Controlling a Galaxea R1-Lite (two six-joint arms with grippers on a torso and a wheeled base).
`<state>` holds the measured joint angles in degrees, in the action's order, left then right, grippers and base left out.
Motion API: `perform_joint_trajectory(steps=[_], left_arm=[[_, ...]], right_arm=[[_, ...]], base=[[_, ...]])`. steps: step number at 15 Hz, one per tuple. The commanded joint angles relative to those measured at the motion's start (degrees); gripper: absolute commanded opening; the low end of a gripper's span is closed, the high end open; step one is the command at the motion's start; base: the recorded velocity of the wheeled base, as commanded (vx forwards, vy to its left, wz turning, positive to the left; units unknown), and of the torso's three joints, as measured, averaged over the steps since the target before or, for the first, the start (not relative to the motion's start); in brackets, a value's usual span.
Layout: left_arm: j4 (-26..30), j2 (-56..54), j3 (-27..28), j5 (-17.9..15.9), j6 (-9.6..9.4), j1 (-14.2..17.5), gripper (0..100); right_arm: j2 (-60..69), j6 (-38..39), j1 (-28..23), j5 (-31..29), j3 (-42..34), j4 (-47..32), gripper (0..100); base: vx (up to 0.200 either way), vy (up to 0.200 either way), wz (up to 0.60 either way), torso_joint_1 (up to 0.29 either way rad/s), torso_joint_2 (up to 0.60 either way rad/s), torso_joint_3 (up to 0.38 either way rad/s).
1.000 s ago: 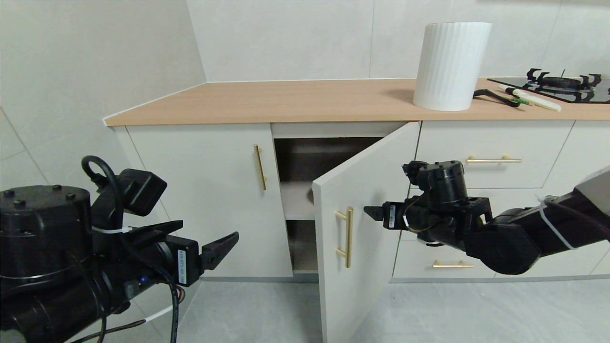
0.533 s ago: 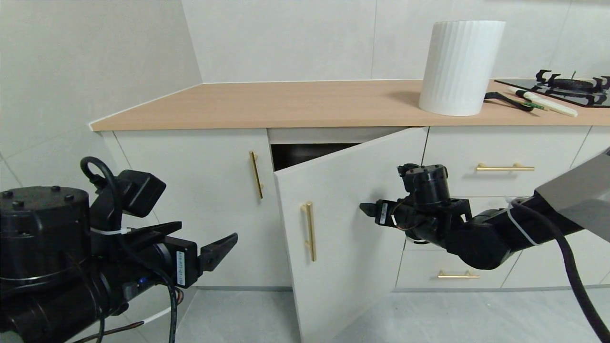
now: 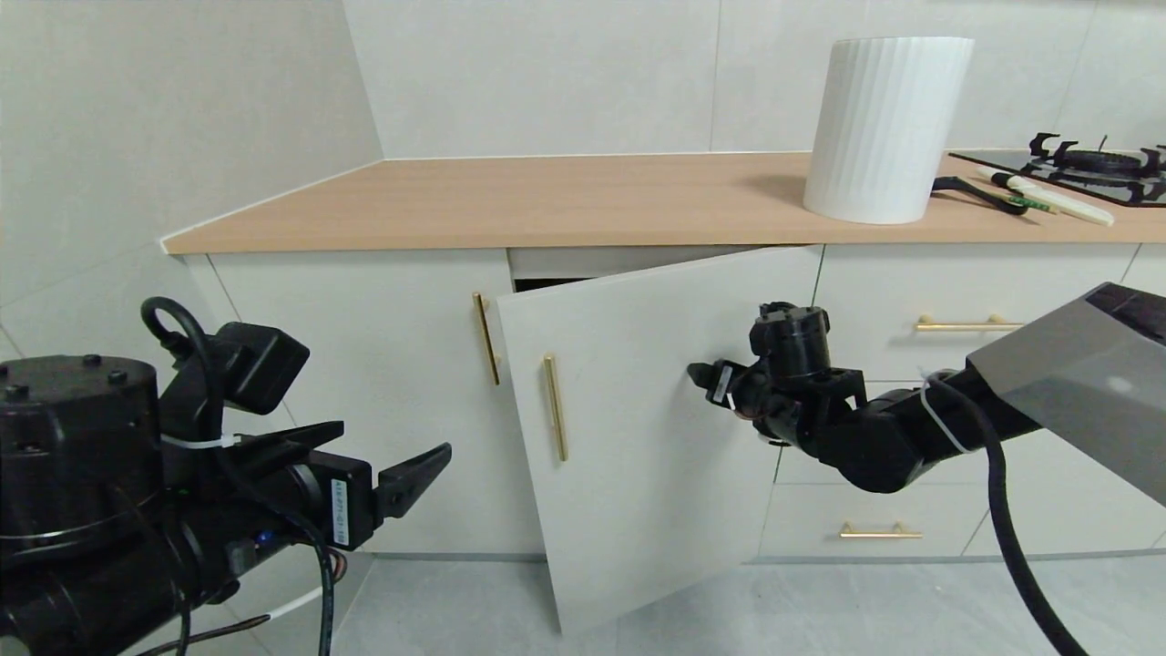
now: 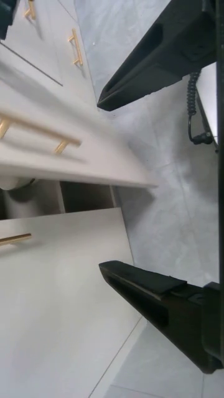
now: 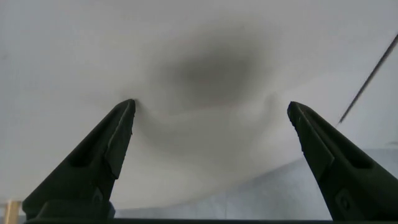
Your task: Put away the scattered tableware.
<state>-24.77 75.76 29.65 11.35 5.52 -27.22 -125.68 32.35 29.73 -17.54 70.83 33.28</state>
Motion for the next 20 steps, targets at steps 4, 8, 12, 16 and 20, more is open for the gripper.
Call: perform_joint_trajectory(steps=[4, 8, 12, 16, 20], left_arm=[[-0.01, 0.09, -0.12, -0.01, 0.01, -0.02, 100], [-0.1, 0.26, -0.29, -0.1, 0.01, -0.02, 100], [-0.1, 0.35, -0.38, -0.19, 0.01, -0.02, 100], [-0.1, 0.35, -0.47, -0.19, 0.01, -0.02, 100], [-0.1, 0.35, -0.47, -0.19, 0.1, -0.11, 100]], right_arm=[[-2.37, 1.66, -1.43, -1.18, 3.0, 0.21, 100], [-6.5, 1.66, -2.14, -7.42, 7.66, 0.29, 100], [-9.23, 1.48, -2.84, -11.2, 11.09, 0.21, 100], [-9.67, 1.22, -3.01, -11.81, 11.35, 0.29, 100], [-10.46, 0.25, -3.54, -13.48, 11.97, 0.29, 100]], base=[[0.0, 0.0, 0.0, 0.0, 0.0, 0.0], [0.0, 0.0, 0.0, 0.0, 0.0, 0.0], [0.0, 0.0, 0.0, 0.0, 0.0, 0.0], [0.0, 0.0, 0.0, 0.0, 0.0, 0.0], [0.0, 0.0, 0.0, 0.0, 0.0, 0.0]])
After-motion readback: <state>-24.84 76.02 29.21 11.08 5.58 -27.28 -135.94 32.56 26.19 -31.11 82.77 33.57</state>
